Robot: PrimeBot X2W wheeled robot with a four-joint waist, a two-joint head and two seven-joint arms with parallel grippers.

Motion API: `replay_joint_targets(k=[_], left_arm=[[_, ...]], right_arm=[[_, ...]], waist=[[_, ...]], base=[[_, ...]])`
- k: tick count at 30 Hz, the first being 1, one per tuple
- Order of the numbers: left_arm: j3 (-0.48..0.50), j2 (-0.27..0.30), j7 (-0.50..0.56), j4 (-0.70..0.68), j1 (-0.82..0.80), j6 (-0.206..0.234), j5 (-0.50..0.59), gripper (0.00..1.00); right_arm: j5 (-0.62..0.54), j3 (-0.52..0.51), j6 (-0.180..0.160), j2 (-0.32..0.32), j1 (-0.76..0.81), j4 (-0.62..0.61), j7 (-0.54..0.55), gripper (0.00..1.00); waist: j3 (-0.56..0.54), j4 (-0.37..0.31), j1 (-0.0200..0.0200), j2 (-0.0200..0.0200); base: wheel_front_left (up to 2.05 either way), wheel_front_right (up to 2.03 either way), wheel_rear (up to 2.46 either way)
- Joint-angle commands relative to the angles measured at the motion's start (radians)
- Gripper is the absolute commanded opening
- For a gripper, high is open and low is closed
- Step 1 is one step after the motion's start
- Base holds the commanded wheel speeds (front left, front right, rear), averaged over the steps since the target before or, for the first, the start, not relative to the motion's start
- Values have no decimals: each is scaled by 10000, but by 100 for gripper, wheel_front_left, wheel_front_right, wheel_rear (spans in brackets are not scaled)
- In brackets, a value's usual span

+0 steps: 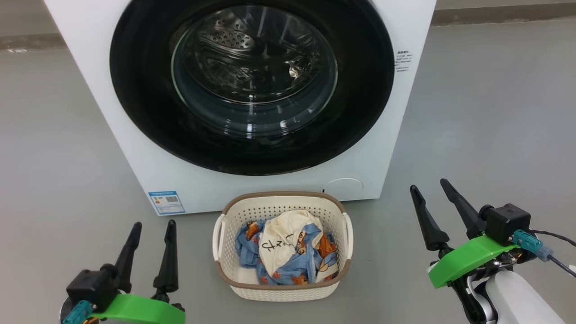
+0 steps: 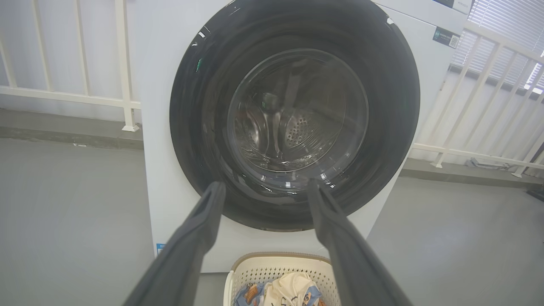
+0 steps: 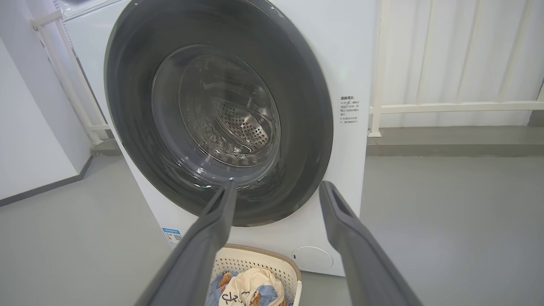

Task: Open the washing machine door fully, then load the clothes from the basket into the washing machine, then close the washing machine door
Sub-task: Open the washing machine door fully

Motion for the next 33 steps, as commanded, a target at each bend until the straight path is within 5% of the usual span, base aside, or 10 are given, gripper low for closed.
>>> replay_joint_targets(k=[1,18,33], left_arm=[[260,183,-67,-190,-496,4,60,100],[259,211,-67,-530,-413,4,-150,100],[337,125,-67,-285,-424,4,-40,100]], right_arm=[[-11,150,16,-132,-334,-210,-124,100],[-36,50,16,-101,-322,-272,-124,100],[-92,-35,16,-86,-271,-270,-124,100]], waist=[[-5,4,-1,0],[118,-44,-1,0],[99,-74,-1,0]], base=[[74,74,-149],[99,99,-198],[13,13,-27]])
